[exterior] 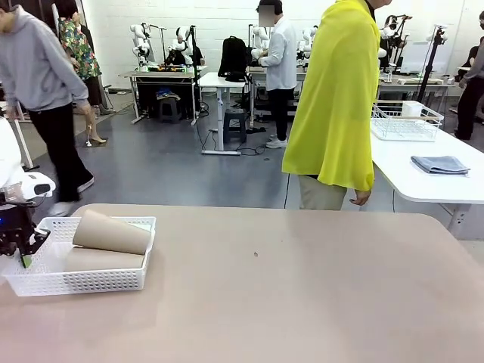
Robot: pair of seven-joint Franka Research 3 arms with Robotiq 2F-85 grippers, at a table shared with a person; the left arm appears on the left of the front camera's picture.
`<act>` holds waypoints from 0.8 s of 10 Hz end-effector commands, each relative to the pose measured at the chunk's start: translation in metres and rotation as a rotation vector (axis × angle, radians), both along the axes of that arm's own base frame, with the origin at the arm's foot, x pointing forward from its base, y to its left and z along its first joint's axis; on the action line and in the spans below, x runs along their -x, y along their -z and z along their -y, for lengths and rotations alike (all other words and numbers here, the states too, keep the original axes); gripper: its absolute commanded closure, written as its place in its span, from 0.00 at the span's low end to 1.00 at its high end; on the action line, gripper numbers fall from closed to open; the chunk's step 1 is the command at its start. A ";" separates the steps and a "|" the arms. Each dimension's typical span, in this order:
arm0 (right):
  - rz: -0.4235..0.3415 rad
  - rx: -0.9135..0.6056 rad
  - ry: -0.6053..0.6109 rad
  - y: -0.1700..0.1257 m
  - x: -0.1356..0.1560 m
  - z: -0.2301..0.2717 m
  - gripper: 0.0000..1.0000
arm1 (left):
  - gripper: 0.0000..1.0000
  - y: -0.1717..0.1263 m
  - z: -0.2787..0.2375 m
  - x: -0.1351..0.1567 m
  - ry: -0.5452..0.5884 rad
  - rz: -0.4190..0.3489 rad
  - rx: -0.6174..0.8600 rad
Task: Clean and organize the cups into the basket.
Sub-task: Move the Organizing basket back to the left side of the table.
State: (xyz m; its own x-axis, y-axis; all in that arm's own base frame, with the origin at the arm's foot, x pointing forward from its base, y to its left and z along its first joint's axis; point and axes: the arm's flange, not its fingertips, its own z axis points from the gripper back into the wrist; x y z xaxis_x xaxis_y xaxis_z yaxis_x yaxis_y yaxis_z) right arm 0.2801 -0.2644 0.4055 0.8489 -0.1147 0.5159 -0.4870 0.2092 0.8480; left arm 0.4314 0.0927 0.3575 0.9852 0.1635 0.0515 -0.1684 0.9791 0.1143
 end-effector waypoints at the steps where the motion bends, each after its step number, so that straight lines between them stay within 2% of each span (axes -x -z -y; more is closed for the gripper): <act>1: -0.009 0.012 0.006 0.000 0.003 -0.003 0.00 | 0.94 0.006 0.001 -0.019 0.028 0.010 0.017; 5: -0.009 0.012 0.006 0.000 0.003 -0.003 0.00 | 0.94 0.006 0.009 -0.035 0.045 0.012 0.027; 6: -0.009 0.012 0.006 0.000 0.003 -0.003 0.00 | 0.35 0.008 0.010 -0.036 0.053 0.011 0.029; 7: -0.009 0.012 0.006 0.000 0.003 -0.003 0.00 | 0.35 0.008 0.008 -0.037 0.051 0.009 0.026; 8: -0.009 0.012 0.006 0.000 0.003 -0.003 0.00 | 0.00 0.008 0.008 -0.037 0.046 0.011 0.025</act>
State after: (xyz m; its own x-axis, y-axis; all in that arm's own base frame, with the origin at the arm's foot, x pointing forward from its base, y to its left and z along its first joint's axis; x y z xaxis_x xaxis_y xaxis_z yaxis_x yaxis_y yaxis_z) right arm 0.2801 -0.2644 0.4055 0.8489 -0.1147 0.5159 -0.4870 0.2093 0.8480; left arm 0.4637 0.0847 0.3487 0.9906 0.1293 0.0454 -0.1337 0.9846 0.1127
